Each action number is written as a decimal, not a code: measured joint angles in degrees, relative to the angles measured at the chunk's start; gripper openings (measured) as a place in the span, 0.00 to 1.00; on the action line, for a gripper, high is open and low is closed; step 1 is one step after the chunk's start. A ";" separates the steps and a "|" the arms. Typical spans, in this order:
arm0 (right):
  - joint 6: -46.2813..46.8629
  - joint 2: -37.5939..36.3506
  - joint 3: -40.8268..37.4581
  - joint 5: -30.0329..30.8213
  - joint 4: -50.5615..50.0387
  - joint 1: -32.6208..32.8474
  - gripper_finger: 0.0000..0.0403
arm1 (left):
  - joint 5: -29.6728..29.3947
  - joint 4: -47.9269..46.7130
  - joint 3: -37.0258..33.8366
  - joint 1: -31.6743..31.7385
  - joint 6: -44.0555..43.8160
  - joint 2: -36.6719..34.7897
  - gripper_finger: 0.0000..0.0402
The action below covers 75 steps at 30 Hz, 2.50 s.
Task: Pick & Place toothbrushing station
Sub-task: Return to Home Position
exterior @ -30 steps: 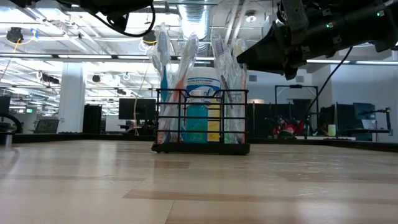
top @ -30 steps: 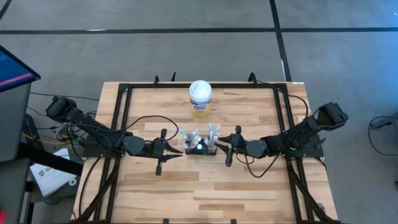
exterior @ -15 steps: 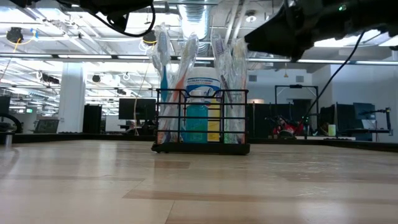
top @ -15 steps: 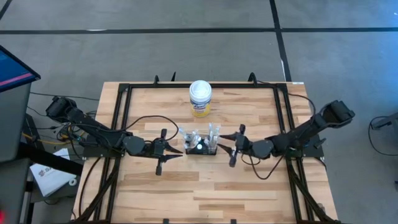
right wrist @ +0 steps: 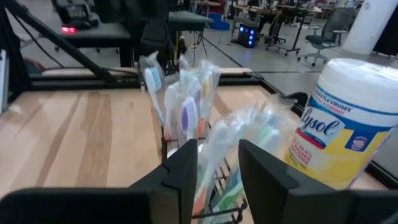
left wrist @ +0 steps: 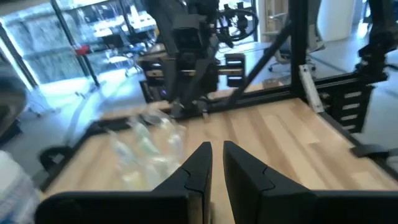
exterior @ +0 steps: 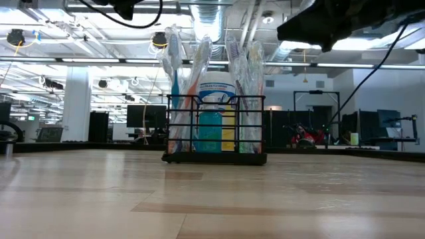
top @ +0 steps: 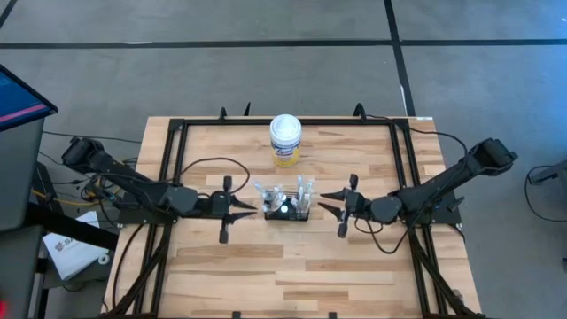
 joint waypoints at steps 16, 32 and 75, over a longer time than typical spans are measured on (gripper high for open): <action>4.75 -3.31 0.02 -0.94 -5.42 3.68 0.24 | -0.72 -0.98 0.00 0.72 2.76 -7.19 0.09; -2.66 -14.56 -0.45 -15.26 -13.05 -8.74 0.24 | 8.42 -6.83 -5.15 11.96 -0.79 -12.89 0.09; -4.50 -67.94 -24.15 -9.51 -28.20 -15.01 0.24 | 2.26 -28.70 -21.10 15.10 -9.96 -48.71 0.09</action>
